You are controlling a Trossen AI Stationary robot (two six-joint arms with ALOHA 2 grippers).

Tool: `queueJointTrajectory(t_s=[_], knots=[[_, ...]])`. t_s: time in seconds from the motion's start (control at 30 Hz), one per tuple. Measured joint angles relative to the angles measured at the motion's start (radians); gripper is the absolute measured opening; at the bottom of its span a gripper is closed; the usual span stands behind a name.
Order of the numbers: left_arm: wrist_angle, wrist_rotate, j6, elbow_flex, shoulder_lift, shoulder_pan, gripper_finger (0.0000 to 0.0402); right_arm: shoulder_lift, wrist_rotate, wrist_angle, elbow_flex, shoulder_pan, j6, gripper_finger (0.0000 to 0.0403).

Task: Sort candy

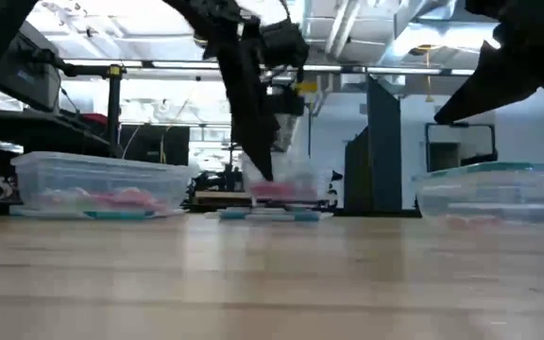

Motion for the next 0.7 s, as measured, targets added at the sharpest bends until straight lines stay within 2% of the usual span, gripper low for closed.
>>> queueJointTrajectory(t_s=[0.13,0.27,0.4,0.47,0.7], knots=[[-0.156,-0.044,-0.060,0.114,0.000,-0.082,0.0001,0.000,0.020,-0.051,0.000,0.021,0.046,0.0000],[-0.255,-0.047,-0.185,0.180,-0.002,-0.205,0.0000,-0.016,0.056,-0.143,0.000,0.065,0.135,0.0000],[-0.285,-0.041,-0.329,0.173,0.000,-0.344,0.0000,-0.059,0.120,-0.241,0.000,0.110,0.265,0.0000],[-0.230,-0.047,-0.400,0.140,-0.002,-0.409,0.0000,-0.074,0.134,-0.274,0.000,0.128,0.312,0.0000],[-0.145,-0.049,-0.616,0.015,0.010,-0.563,0.0000,-0.066,0.136,-0.252,0.000,0.122,0.320,0.0000]])
